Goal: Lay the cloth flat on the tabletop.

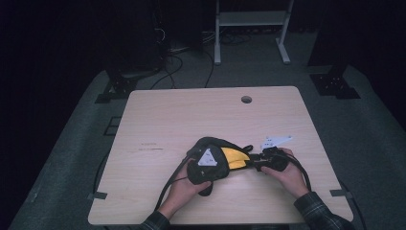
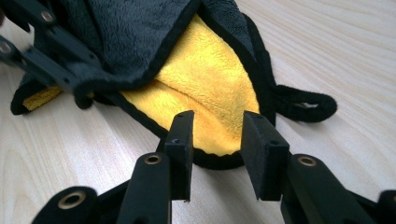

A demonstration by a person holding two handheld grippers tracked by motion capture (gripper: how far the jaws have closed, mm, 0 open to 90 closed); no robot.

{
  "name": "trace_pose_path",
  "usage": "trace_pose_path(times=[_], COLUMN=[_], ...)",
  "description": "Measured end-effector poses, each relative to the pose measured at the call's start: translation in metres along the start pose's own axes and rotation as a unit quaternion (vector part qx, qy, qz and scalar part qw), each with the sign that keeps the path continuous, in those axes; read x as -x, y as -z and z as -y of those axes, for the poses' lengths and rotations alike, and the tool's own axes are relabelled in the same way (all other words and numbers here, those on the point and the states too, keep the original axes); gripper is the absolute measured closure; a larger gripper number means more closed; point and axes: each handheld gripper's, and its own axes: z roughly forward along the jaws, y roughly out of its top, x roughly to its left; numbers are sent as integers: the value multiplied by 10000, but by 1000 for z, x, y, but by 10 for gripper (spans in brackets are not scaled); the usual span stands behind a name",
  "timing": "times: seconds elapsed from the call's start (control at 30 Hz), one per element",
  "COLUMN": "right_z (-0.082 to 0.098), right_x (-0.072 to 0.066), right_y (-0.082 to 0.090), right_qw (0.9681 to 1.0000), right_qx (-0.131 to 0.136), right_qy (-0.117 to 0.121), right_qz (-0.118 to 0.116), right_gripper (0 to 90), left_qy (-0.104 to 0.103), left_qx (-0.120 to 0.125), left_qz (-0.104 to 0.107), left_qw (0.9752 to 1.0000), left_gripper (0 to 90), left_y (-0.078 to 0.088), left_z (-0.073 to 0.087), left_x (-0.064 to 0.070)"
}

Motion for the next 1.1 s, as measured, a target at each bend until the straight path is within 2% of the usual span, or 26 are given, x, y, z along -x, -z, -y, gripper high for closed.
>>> trace_pose_path(times=[0.07,0.13,0.2,0.27,0.33,0.47,0.57,0.7,0.73,0.77,0.83,0.87,0.93,1.03,1.1], right_z=[0,0,0,1,2,4,4,4,4,4,4,4,4,3,3], right_x=[0,-1,-1,-1,-1,-2,-2,-1,0,0,-1,0,1,1,2], right_y=[0,-1,-2,-3,-7,-11,-13,-13,-12,-12,-12,-11,-11,-9,-8], right_qw=[10000,10000,10000,9999,9996,9990,9988,9986,9987,9987,9986,9986,9988,9989,9990], right_qx=[-5,-28,-54,-101,-208,-353,-396,-426,-433,-433,-453,-460,-441,-423,-387], right_qy=[13,55,64,106,167,228,219,203,156,156,172,186,144,111,102], right_qz=[-1,23,39,69,112,168,206,251,221,221,203,177,169,193,210], right_gripper=[637,639,639,640,641,640,638,643,690,690,746,800,830,838,840], left_qy=[96,261,301,409,539,599,639,762,793,847,921,1000,1096,1318,1546], left_qx=[172,500,594,756,960,1062,1100,1269,1315,1366,1424,1452,1469,1444,1436], left_qz=[67,195,232,344,466,416,401,247,187,98,-33,-129,-233,-428,-454], left_qw=[9998,9982,9975,9957,9928,9917,9911,9887,9880,9870,9855,9843,9828,9798,9764], left_gripper=[774,771,768,767,791,839,839,841,846,846,849,850,850,850,845], left_y=[6,18,22,28,37,51,55,73,79,87,97,105,114,127,132], left_z=[-1,-1,0,2,4,6,8,14,16,19,26,31,40,56,70], left_x=[-2,-7,-9,-13,-18,-24,-28,-40,-44,-49,-57,-63,-71,-84,-94])
